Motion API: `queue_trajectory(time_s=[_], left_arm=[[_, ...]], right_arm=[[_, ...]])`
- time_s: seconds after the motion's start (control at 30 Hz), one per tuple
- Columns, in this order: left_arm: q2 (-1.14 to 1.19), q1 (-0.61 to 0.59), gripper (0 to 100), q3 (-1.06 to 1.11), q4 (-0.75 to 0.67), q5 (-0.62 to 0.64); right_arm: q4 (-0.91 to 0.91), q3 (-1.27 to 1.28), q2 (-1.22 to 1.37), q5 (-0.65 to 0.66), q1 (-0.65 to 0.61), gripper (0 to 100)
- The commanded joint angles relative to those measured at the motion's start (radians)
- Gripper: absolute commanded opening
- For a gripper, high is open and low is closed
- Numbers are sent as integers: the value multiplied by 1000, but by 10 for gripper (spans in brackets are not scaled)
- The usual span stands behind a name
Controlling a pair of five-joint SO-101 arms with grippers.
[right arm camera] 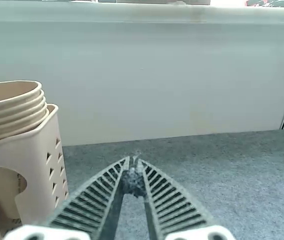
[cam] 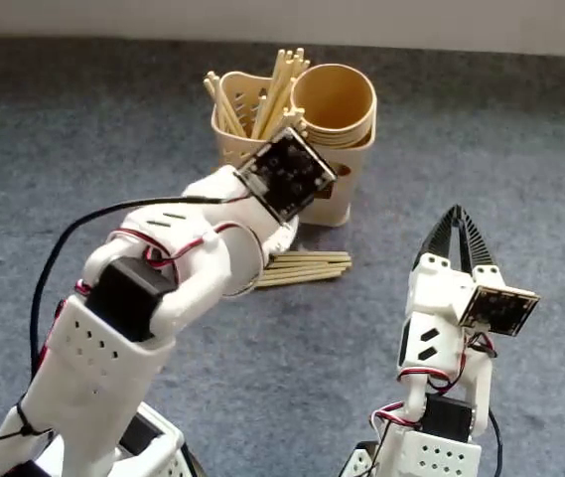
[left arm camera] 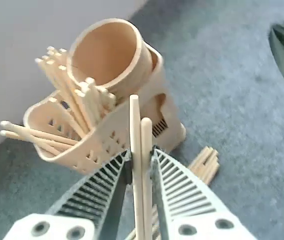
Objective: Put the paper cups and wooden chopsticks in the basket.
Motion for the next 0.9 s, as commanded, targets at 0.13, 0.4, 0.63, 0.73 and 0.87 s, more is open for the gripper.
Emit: queue_trajectory(time_s=[0.13,0.4,0.63,0.73,0.87], left_arm=[[-33,-107,5,-185,-193,35],[-27,-122,5,-196,-423,37],[-24,-122,5,-191,-614,37],[-24,-122,5,-173,-687,37],[-24,-122,5,-96,-813,37]], right_arm=[[-4,-10,-12,14,-12,20],[-4,-10,-12,14,-12,20],[-4,-10,-12,14,-12,20],[-4,-10,-12,14,-12,20],[-4,-10,-12,14,-12,20]])
